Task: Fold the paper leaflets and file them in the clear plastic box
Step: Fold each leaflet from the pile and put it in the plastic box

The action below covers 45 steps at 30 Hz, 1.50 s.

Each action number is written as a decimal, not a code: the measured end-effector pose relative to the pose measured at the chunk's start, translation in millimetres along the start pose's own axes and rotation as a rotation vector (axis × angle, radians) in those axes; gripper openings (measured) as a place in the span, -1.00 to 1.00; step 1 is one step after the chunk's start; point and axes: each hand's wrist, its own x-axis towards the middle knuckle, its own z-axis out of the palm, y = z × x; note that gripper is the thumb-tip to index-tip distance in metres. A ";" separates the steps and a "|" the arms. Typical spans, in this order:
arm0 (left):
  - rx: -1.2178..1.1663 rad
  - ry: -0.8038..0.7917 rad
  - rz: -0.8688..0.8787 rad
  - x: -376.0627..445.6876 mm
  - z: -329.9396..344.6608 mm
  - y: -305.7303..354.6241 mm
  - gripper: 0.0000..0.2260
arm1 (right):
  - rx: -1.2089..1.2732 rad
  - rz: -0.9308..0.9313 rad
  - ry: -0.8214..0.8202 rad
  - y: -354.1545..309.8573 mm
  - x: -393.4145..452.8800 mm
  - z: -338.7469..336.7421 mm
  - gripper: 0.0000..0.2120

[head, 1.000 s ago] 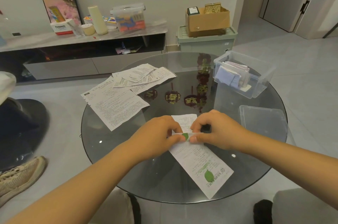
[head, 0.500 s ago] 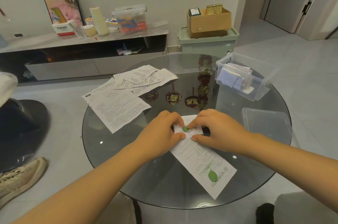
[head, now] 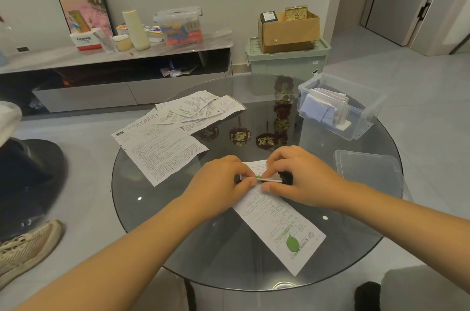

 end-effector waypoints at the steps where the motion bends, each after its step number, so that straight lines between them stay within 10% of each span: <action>1: -0.005 0.015 -0.010 0.4 0.2 0.0 -0.84 | -0.016 0.004 0.002 0.6 0.2 -0.2 -0.74; 13: -0.019 0.115 -0.189 15.9 16.1 4.8 -0.78 | 0.144 0.296 0.220 -4.1 15.7 17.9 -0.79; 21: -0.175 0.050 -0.389 23.1 7.5 -2.2 -0.72 | 0.050 0.342 0.071 0.4 21.6 7.2 -0.65; 45: -0.282 -0.221 -0.286 47.3 -5.7 5.9 -0.87 | 0.319 0.308 0.014 9.1 21.4 -8.8 -0.89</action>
